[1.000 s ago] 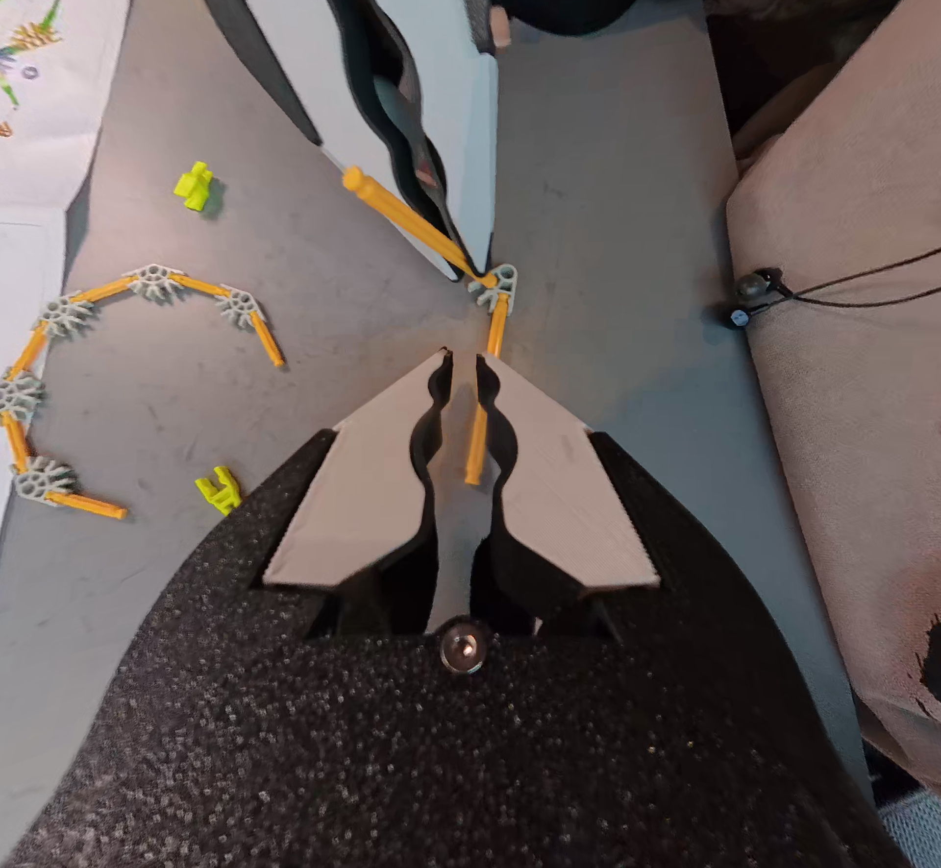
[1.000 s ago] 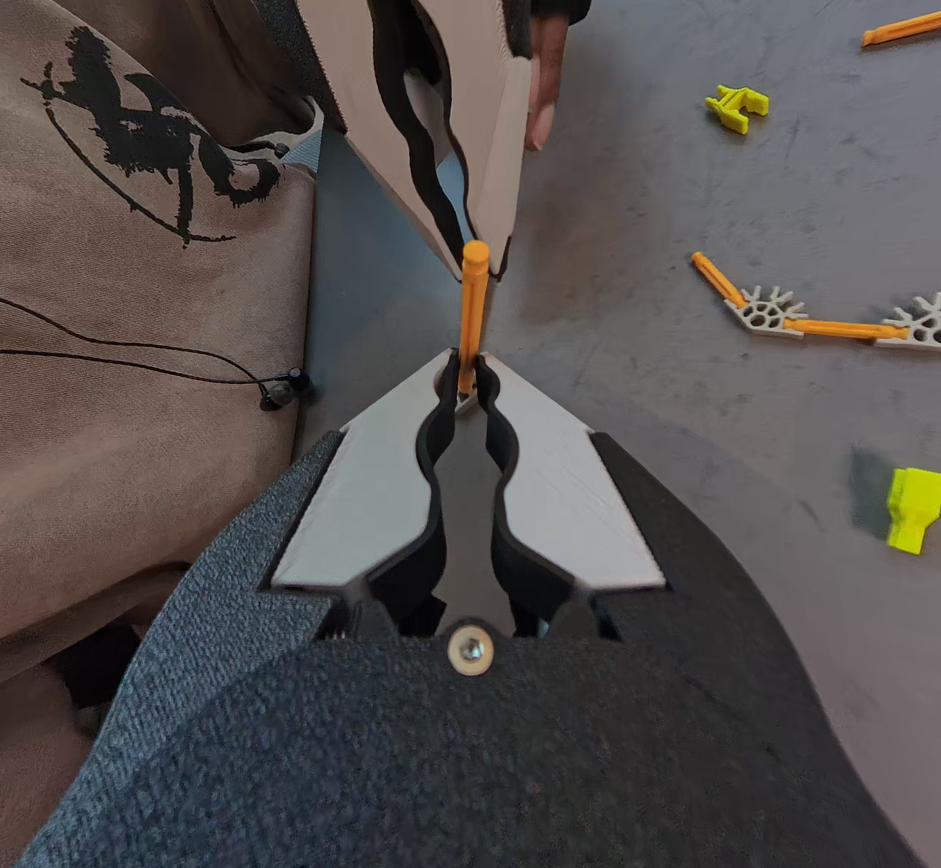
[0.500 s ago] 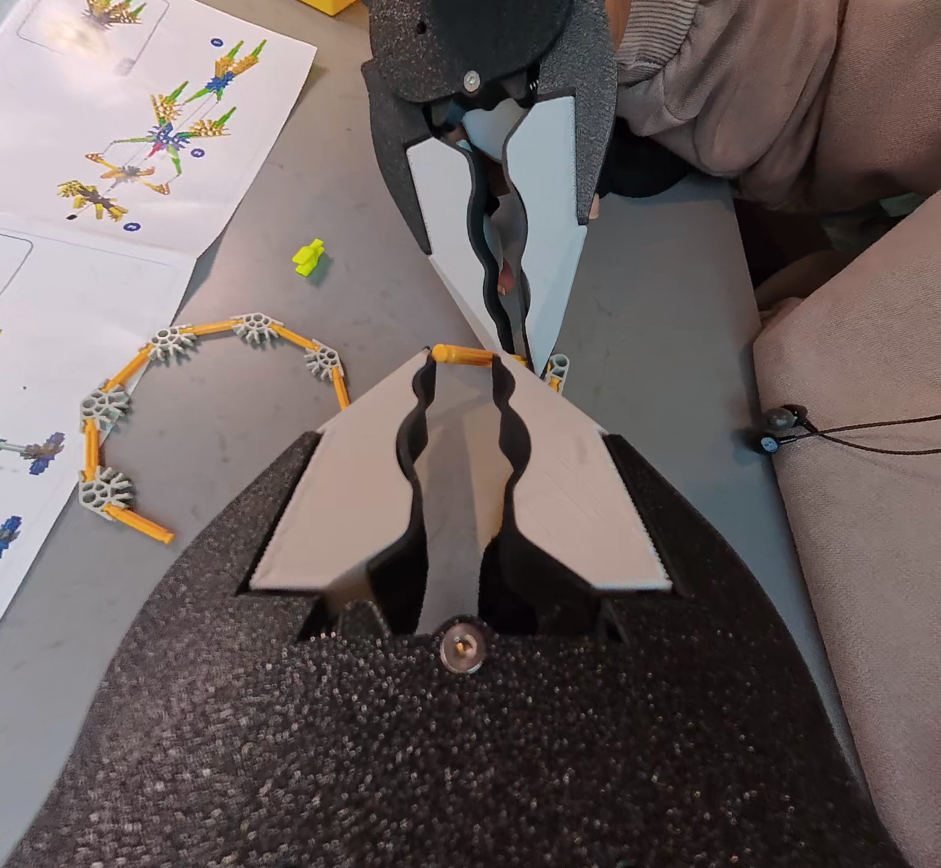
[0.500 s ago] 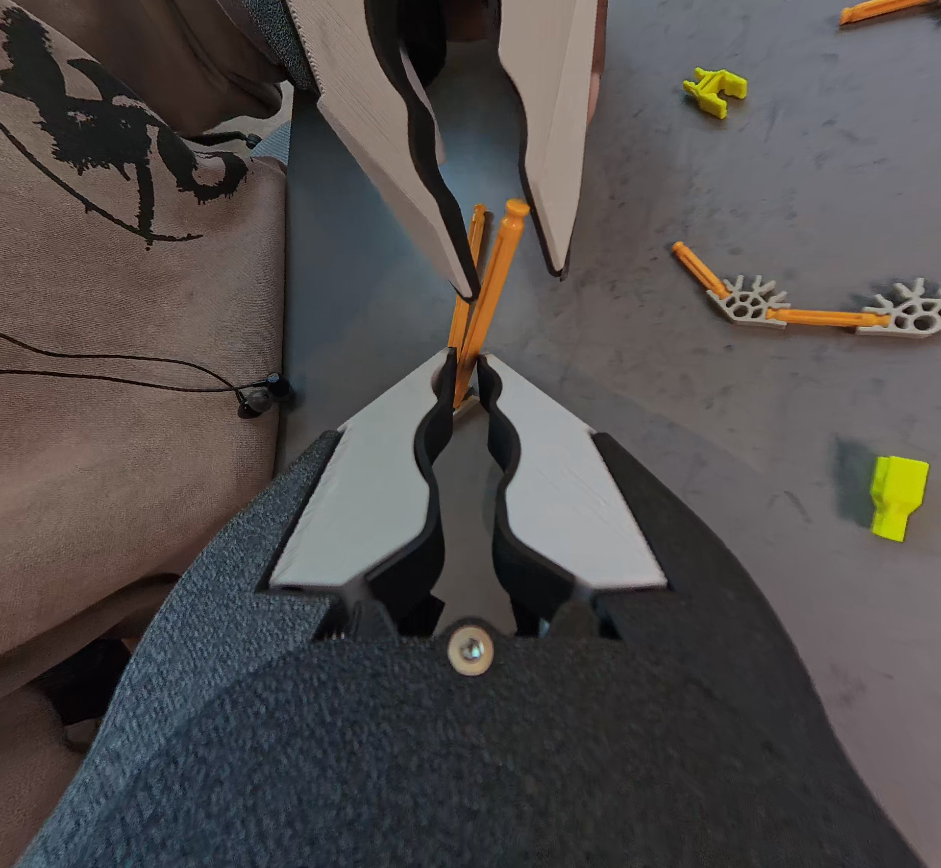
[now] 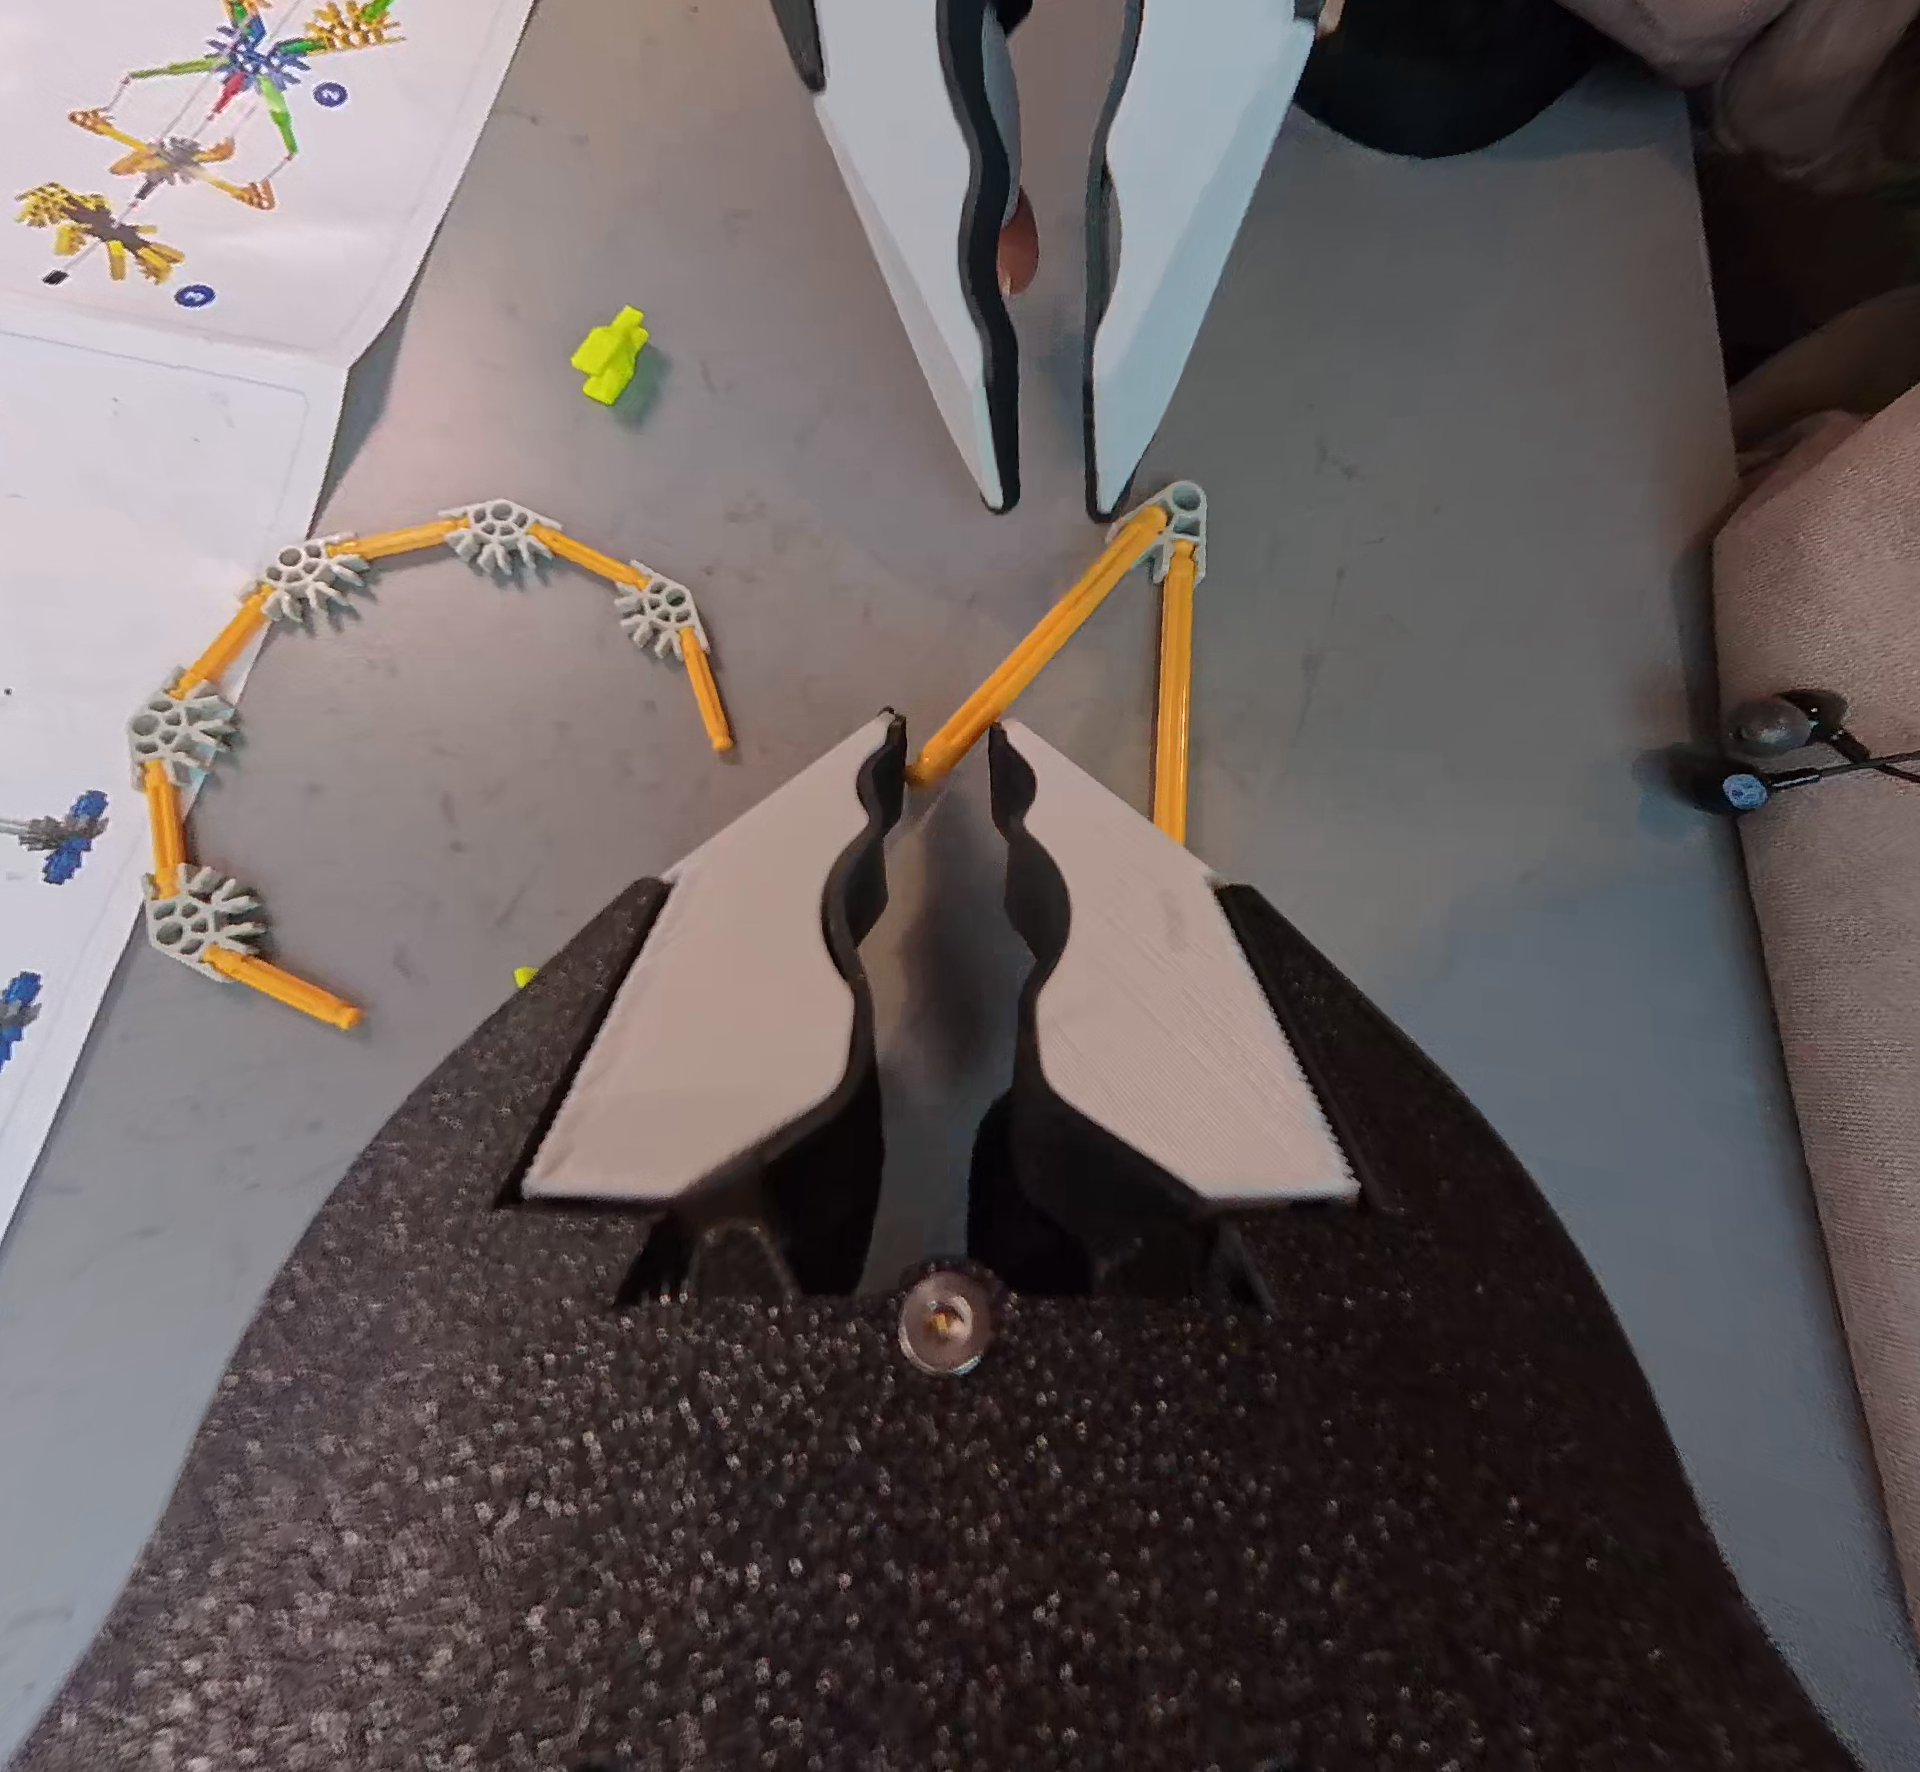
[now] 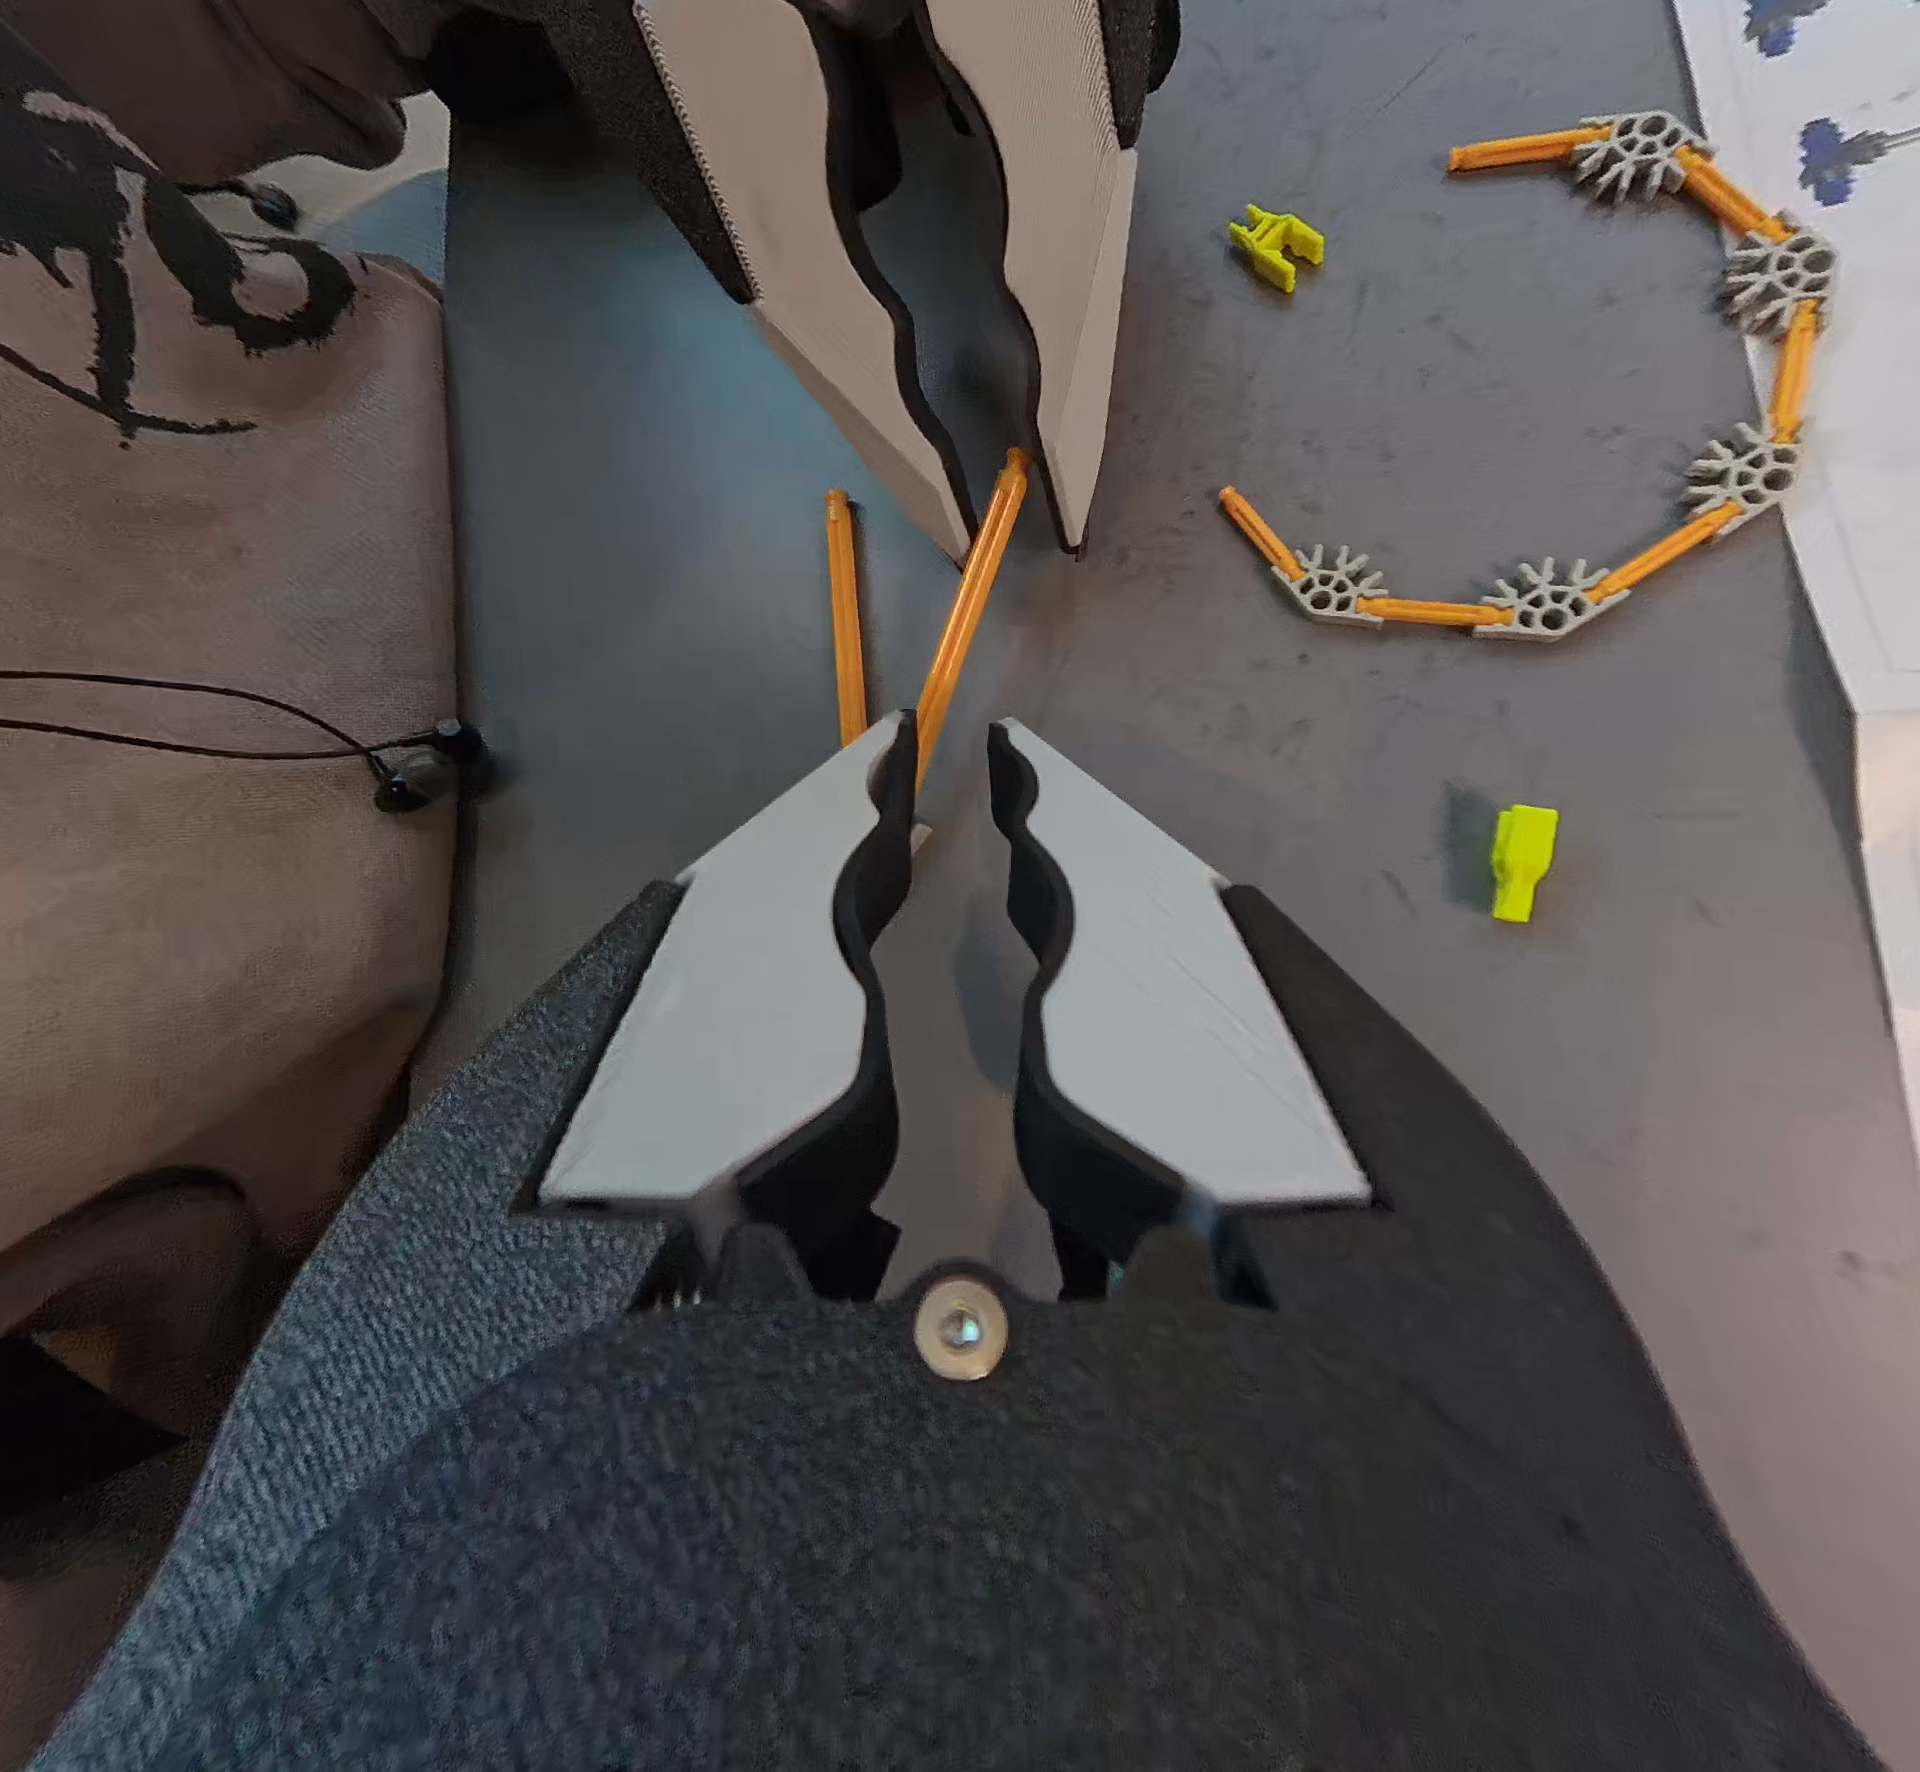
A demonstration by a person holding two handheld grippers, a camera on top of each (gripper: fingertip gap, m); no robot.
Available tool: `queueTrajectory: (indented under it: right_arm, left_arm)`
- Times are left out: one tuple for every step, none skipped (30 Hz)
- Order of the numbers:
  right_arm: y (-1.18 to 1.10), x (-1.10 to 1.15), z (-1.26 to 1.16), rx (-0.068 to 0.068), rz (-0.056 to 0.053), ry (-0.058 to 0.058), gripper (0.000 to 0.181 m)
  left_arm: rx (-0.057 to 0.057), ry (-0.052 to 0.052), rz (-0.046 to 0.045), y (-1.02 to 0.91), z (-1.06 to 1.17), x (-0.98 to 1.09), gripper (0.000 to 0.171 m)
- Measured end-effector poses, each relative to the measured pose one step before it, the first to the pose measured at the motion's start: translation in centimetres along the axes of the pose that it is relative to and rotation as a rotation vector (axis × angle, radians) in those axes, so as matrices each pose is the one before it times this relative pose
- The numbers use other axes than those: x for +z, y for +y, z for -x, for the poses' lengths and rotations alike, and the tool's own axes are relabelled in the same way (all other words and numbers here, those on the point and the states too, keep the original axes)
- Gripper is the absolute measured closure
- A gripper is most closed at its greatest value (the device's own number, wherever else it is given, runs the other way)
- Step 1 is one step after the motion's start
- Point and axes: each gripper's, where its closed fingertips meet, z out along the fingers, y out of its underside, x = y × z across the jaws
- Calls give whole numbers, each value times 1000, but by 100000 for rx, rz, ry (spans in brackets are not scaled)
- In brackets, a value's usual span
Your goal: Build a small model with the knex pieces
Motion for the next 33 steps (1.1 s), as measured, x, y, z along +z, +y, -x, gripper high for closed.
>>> queueTrajectory:
  right_arm:
    - [195, -336, 171, -2635, 1754, 1466, 171]
    - [252, -240, 312, -2819, 2284, 992, 174]
    - [239, -122, 377, -3056, 2489, 880, 176]
    - [225, -29, 366, -2826, 2596, 802, 178]
    - [210, 62, 351, -2482, 2483, 610, 180]
    - [183, 104, 278, -1930, 2113, 513, 181]
    - [181, 172, 144, -899, 1972, 601, 181]
    - [199, 185, 12, -365, 1861, 745, 181]
    - [166, 189, -30, -250, 1458, 607, 181]
    - [157, 173, -34, -54, 1184, 282, 181]
    - [133, 138, -52, 131, 886, 242, 181]
    - [98, 116, -88, 216, 686, 400, 181]
    - [46, 114, -16, 84, 411, 23, 181]
    - [62, 108, 40, 55, 498, -300, 181]
    - [50, 96, -11, -122, 469, 159, 181]
    - [83, 90, -2, -30, 677, 131, 181]
    - [26, 64, 25, -139, 330, 13, 181]
    - [32, 60, 22, -12, 434, 67, 181]
    - [50, 39, -21, -67, 510, 326, 181]
    - [-10, 10, 35, 88, 61, -49, 181]
    - [-20, 10, 9, 124, -3, -1, 181]
    - [-9, 21, 20, 298, -56, -210, 181]
    - [4, 7, 6, 624, -61, -198, 181]
    - [16, 8, -12, 874, 94, -83, 181]
    - [7, 5, -15, 674, 338, 342, 181]
    - [1, 17, -23, 250, 637, 863, 181]
    - [-13, 14, -5, 279, 843, 1257, 181]
    - [0, 36, -9, 734, 1104, 1433, 181]
    - [-39, 40, 2, 864, 1141, 1465, 181]
    - [-61, 63, 3, 314, 1134, 1483, 181]
    - [-93, 68, 22, -258, 1051, 1415, 181]
    - [-118, 74, 60, -424, 1057, 1140, 181]
    - [-84, 68, 71, -904, 1199, 1162, 181]
  left_arm:
    - [965, -875, 1034, 163, 69, 64, 156]
    - [730, -558, 727, 114, 29, 56, 156]
    - [441, -83, 488, 72, -27, 47, 156]
    - [318, -148, 487, 80, 2, 48, 156]
    - [332, -292, 388, 46, 29, 45, 156]
    - [333, -68, 458, 73, -4, 37, 156]
    - [340, -278, 334, 55, 26, 45, 156]
    - [278, -384, 168, 35, 46, 37, 156]
    - [133, -67, -168, -37, -1, 14, 156]
    - [56, -165, -10, -3, 13, 3, 156]
    - [116, -596, -167, -26, 83, 1, 155]
    - [193, -786, -73, -4, 110, 14, 155]
    - [132, -360, -38, -9, 49, 22, 155]
    - [-65, -55, -251, -45, 6, 28, 155]
    - [-111, -184, -277, -47, 15, 42, 155]
    - [20, -330, -253, -38, 18, 52, 155]
    - [141, -543, -280, -56, 36, 56, 155]
    - [286, -1071, -235, -58, 105, 47, 155]
    - [244, -502, -173, -49, 22, 43, 154]
    - [227, -506, -161, -38, 53, 15, 154]
    - [79, -745, -432, -78, 84, -9, 154]
    - [-7, -544, -369, -71, 86, -14, 154]
    - [-101, -452, -463, -69, 71, -23, 153]
    - [-31, 86, -94, -20, 3, -32, 153]
    - [312, -75, 99, 18, 11, -56, 153]
    - [548, -617, -29, -17, 115, -133, 153]
    - [435, -961, -526, -97, 173, -208, 153]
    - [-24, -357, -758, -144, 126, -236, 153]
    - [-523, 130, -1032, -174, 86, -229, 153]
    - [-888, 697, -1039, -160, 19, -191, 153]
    - [-1010, 1537, -405, -70, -93, -105, 153]
    - [-804, 1580, 353, 55, -147, -10, 153]
    - [-18, 688, 692, 125, -76, 55, 153]
